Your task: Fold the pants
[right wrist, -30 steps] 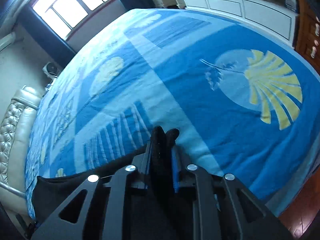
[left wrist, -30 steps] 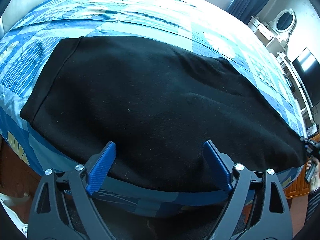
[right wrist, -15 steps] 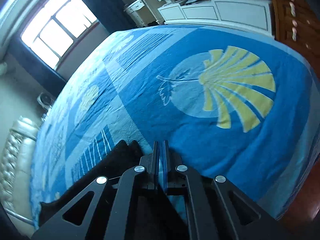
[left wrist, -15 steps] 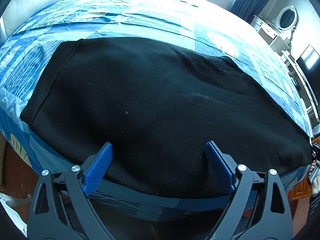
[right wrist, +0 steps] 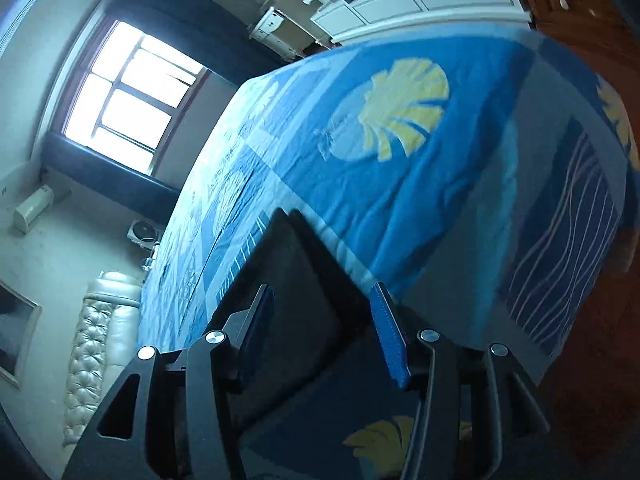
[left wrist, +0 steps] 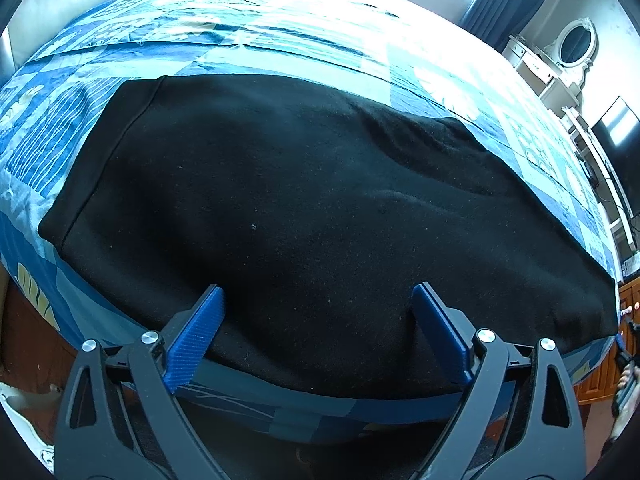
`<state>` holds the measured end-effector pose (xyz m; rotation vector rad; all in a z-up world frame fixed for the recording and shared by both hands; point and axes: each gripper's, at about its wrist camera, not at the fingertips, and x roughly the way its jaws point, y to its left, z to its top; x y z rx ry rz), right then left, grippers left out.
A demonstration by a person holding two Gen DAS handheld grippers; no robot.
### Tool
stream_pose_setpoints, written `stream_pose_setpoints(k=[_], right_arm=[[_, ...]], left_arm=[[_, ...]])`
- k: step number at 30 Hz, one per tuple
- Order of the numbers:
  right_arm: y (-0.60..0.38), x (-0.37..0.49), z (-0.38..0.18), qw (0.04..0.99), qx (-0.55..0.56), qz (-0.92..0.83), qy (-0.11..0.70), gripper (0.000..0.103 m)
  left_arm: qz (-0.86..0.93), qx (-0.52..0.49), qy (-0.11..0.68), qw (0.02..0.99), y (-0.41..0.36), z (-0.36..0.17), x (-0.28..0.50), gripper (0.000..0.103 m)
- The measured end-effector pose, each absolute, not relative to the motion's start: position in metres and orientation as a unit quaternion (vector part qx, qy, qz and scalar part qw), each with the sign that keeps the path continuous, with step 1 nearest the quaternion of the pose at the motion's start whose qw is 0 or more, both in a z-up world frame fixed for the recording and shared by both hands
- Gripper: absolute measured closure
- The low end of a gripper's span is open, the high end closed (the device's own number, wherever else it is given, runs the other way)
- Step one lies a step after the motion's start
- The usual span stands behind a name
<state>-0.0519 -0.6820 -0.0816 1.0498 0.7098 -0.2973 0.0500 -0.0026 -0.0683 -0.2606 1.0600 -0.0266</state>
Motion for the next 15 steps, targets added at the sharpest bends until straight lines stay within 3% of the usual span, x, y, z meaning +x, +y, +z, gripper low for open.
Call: stream_pose_setpoints(k=[6,11,12,14,15], right_arm=[[-0.691,-0.046,-0.088,0.802,0.493,-0.158,0.297,0.047],[-0.688,-0.030,-0.104,0.787,0.510,-0.121,0.326,0.042],[-0.684,-0.027,-0.103,0.790,0.498,-0.117,0.338,0.044],[-0.678,-0.023,-0.103,0.792,0.473,-0.114,0.368,0.072],[-0.676,-0.021,-0.104,0.790,0.472,-0.105,0.376,0.073]], left_arm=[[-0.021,-0.137,0.494,0.858,0.005,-0.058,0.044,0.010],[-0.012,-0.128,0.487,0.864,0.014,-0.052,0.037,0.010],[-0.010,-0.131,0.488,0.863,0.017,-0.052,0.037,0.010],[-0.005,-0.138,0.490,0.861,0.024,-0.053,0.036,0.010],[-0.004,-0.140,0.491,0.860,0.027,-0.054,0.036,0.010]])
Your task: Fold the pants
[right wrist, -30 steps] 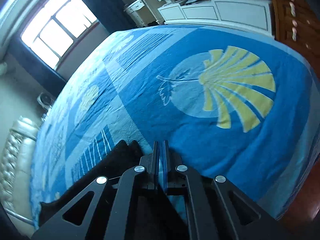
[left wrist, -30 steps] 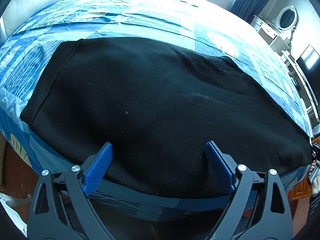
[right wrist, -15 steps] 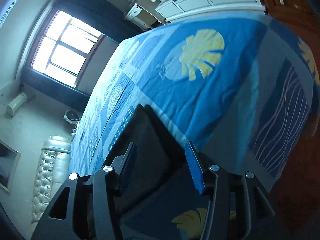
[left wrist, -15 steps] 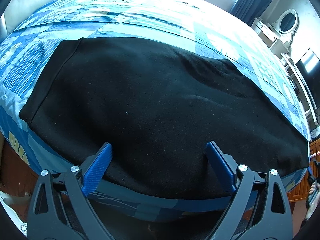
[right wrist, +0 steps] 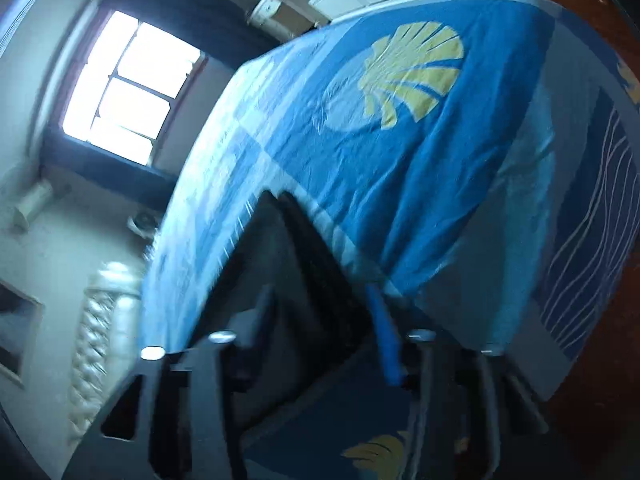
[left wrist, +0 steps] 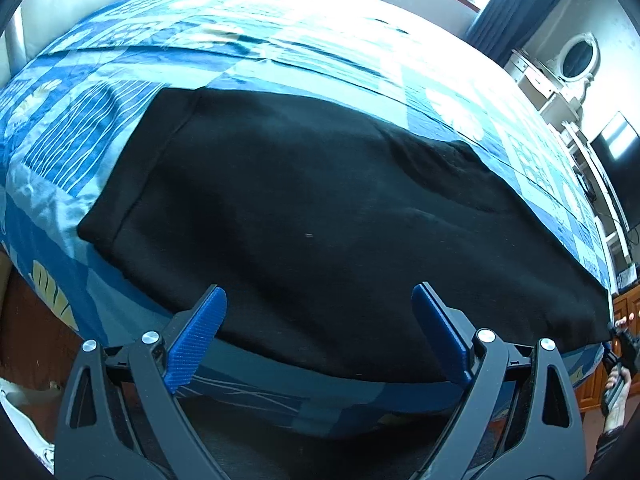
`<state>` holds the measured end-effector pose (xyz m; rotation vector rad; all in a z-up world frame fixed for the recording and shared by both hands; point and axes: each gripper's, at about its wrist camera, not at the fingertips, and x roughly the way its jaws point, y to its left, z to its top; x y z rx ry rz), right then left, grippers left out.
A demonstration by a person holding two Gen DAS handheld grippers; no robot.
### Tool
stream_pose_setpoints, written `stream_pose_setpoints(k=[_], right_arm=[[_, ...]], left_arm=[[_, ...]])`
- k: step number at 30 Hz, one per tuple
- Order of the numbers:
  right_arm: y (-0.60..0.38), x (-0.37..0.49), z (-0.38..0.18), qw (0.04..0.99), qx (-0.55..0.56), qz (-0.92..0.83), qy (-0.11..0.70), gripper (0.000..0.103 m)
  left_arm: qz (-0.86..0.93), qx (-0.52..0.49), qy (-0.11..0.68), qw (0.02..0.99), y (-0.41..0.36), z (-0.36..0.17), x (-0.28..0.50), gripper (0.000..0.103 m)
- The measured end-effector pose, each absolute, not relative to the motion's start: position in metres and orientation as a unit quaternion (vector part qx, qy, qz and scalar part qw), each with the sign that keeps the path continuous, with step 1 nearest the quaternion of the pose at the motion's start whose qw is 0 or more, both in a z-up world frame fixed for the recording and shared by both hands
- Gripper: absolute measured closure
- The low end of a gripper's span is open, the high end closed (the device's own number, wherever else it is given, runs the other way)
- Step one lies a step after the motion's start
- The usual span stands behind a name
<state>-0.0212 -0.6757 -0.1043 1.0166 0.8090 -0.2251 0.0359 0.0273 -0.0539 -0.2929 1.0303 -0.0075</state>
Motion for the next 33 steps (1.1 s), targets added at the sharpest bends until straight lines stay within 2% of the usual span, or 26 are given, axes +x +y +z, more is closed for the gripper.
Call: stream_pose_setpoints(k=[9,12,15,17,18,20,25,28,33], right_arm=[[-0.671,-0.008,-0.099,0.801,0.416,-0.166,0.397,0.079],[-0.675,-0.011,-0.094,0.792,0.441,-0.183,0.380,0.077],[-0.666,-0.013,-0.062,0.807,0.385,-0.264,0.362,0.072],[-0.650,-0.001,-0.044,0.825,0.372,-0.250,0.345,0.071],[-0.634,0.013,-0.035,0.837,0.363,-0.223,0.343,0.069],[-0.590,0.052,-0.022,0.857,0.339,-0.145,0.359,0.060],[-0.442,0.162,-0.027,0.849,0.296,0.098,0.427,0.051],[-0.347,0.226,-0.047,0.809,0.271,0.222,0.472,0.051],[-0.230,0.292,-0.083,0.769,0.216,0.287,0.529,0.051]], left_arm=[[0.015,-0.128,0.486,0.864,0.048,-0.049,0.039,0.010],[0.018,-0.127,0.486,0.864,0.058,-0.049,0.039,0.010],[0.011,-0.122,0.485,0.866,0.064,-0.047,0.039,0.010],[0.007,-0.114,0.485,0.867,0.066,-0.046,0.040,0.010],[0.004,-0.112,0.484,0.868,0.067,-0.045,0.041,0.010],[-0.004,-0.112,0.479,0.871,0.070,-0.043,0.043,0.010],[-0.018,-0.089,0.460,0.884,0.068,-0.038,0.048,0.010],[-0.028,-0.080,0.458,0.885,0.066,-0.041,0.052,0.010],[-0.037,-0.121,0.489,0.863,0.076,-0.060,0.061,0.009]])
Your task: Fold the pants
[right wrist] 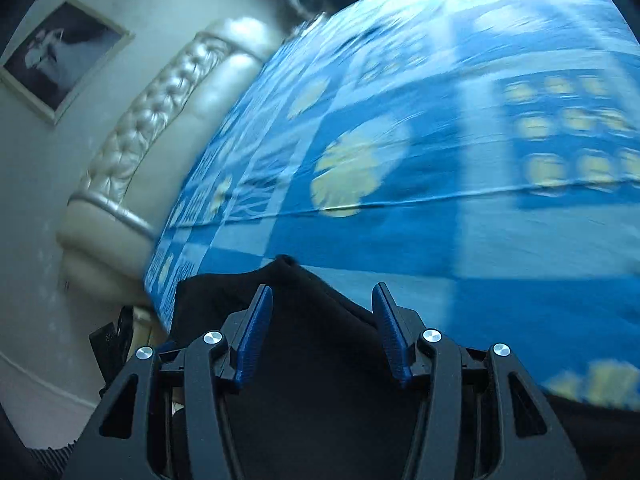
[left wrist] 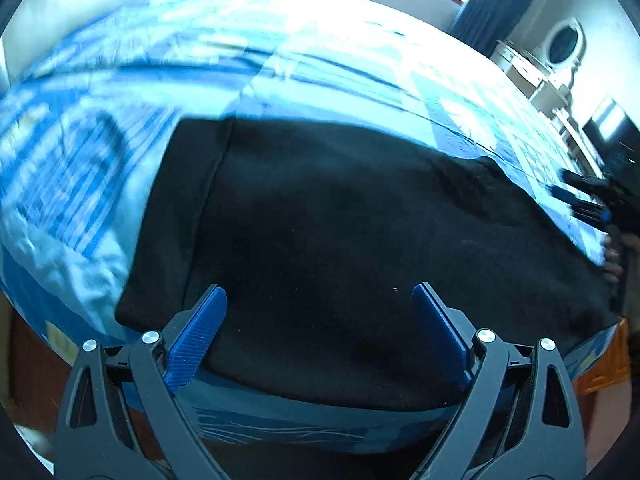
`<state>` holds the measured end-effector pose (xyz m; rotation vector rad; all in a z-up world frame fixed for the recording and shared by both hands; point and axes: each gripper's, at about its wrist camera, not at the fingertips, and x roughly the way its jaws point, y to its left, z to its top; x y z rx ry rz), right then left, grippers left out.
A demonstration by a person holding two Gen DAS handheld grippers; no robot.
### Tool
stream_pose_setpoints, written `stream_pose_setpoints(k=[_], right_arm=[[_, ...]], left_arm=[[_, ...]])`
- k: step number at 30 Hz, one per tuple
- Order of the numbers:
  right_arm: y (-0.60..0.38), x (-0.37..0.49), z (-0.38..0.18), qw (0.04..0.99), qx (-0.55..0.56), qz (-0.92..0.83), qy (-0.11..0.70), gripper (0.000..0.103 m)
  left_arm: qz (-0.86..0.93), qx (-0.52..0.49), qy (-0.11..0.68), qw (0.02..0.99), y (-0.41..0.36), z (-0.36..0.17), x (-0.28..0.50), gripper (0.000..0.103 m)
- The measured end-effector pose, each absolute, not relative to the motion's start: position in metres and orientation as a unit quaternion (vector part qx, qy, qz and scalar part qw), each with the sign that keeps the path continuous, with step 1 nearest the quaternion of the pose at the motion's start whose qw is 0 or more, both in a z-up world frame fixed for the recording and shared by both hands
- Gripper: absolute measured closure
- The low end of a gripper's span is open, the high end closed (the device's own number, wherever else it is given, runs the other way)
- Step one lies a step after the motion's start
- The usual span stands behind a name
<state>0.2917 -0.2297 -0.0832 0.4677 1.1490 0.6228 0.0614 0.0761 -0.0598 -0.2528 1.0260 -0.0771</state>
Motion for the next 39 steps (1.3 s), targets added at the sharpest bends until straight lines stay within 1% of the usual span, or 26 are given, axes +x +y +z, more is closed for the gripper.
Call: stream_pose_setpoints(k=[3,8,10,12,13,16,19,20,30,39], right_arm=[[-0.193,0.311,-0.100,0.753,0.182,0.303,0.555,0.051],[-0.172,0.318,-0.118,0.736,0.158,0.312,0.580,0.051],[-0.165,0.317,-0.117,0.734,0.152,0.318,0.581,0.051],[-0.160,0.318,-0.117,0.728,0.143,0.320,0.589,0.067],[-0.153,0.319,-0.118,0.724,0.136,0.322,0.594,0.077],[-0.144,0.314,-0.110,0.738,0.104,0.318,0.586,0.088],[-0.142,0.314,-0.104,0.757,0.091,0.297,0.575,0.093],[-0.141,0.315,-0.103,0.762,0.089,0.291,0.572,0.098],[-0.137,0.322,-0.111,0.762,0.085,0.276,0.580,0.098],[-0.141,0.327,-0.117,0.757,0.110,0.272,0.584,0.098]], left_arm=[[-0.039,-0.114,0.493,0.862,0.074,-0.060,0.064,0.008],[-0.037,-0.091,0.500,0.861,0.068,-0.065,0.067,0.006],[-0.038,-0.079,0.501,0.861,0.065,-0.066,0.067,0.005],[-0.037,-0.077,0.501,0.861,0.064,-0.066,0.068,0.004],[-0.037,-0.078,0.501,0.861,0.065,-0.067,0.068,0.004],[-0.036,-0.078,0.502,0.860,0.065,-0.068,0.069,0.004],[-0.035,-0.076,0.503,0.860,0.064,-0.068,0.070,0.004],[-0.035,-0.075,0.503,0.860,0.064,-0.068,0.070,0.004],[-0.034,-0.064,0.502,0.862,0.062,-0.070,0.070,0.003],[-0.034,-0.064,0.502,0.862,0.062,-0.069,0.071,0.003]])
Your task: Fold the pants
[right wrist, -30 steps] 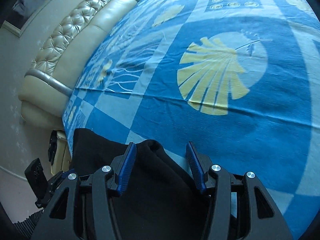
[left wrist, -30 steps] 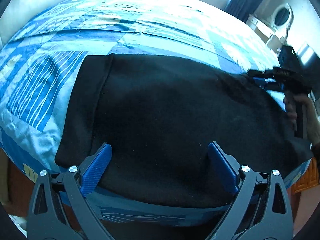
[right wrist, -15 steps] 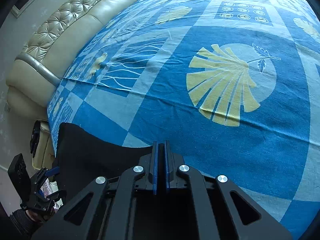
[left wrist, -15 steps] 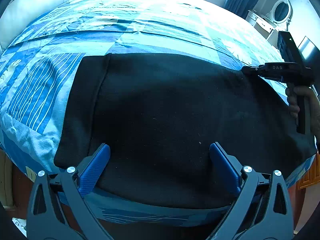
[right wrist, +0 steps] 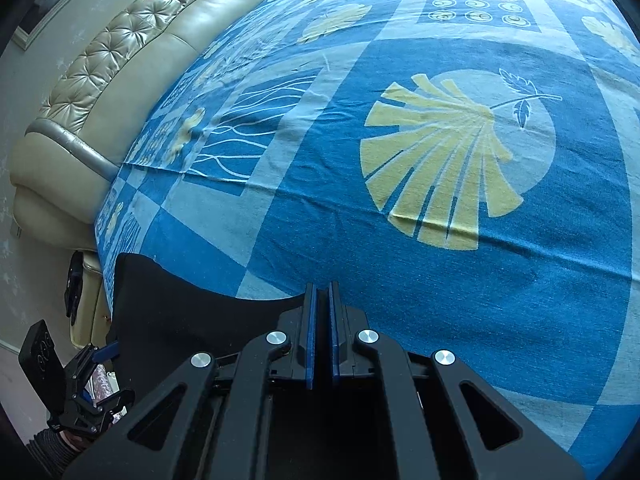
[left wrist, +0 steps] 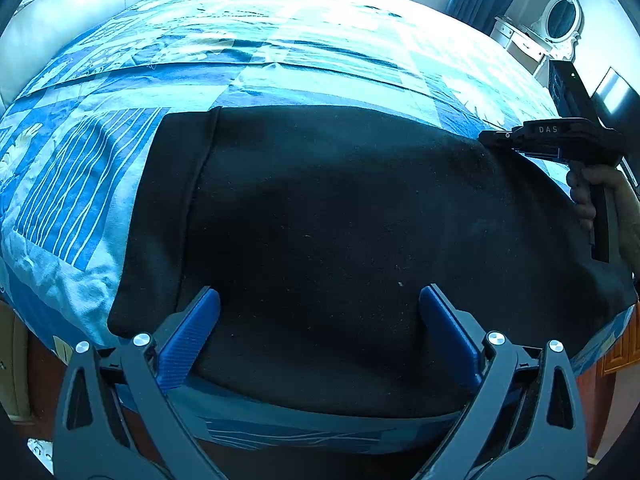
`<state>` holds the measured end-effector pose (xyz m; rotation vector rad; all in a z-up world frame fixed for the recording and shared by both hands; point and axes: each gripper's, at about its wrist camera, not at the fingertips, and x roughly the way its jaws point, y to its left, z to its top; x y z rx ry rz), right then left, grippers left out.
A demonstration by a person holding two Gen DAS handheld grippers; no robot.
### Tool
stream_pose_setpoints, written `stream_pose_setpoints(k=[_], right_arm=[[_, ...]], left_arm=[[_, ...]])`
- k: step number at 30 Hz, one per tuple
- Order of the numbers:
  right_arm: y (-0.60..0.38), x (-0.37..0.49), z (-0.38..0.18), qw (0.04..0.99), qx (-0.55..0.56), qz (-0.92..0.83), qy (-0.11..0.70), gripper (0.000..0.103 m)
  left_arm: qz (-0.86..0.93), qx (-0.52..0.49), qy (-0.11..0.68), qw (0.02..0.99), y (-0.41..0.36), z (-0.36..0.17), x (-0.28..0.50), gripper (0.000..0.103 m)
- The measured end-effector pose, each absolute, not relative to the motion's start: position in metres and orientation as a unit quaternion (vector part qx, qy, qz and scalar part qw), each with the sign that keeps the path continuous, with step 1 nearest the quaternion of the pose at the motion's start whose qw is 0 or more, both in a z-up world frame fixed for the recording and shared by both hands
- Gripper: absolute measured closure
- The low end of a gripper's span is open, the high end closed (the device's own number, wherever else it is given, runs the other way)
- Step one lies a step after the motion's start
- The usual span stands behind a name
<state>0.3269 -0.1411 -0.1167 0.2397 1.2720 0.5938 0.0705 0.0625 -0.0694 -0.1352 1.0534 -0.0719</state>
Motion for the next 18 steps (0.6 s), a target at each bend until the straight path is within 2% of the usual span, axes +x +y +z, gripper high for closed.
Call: stream_pose_setpoints(k=[12,18], right_arm=[[-0.150,0.333,-0.114,0.774,0.118,0.226,0.579,0.098],[-0.193,0.328,-0.093,0.794,0.183,0.195,0.546,0.095]], left_arm=[[-0.035,-0.063,0.503,0.862,0.062,-0.070,0.071,0.003],[-0.035,-0.063,0.503,0.862,0.062,-0.071,0.071,0.003]])
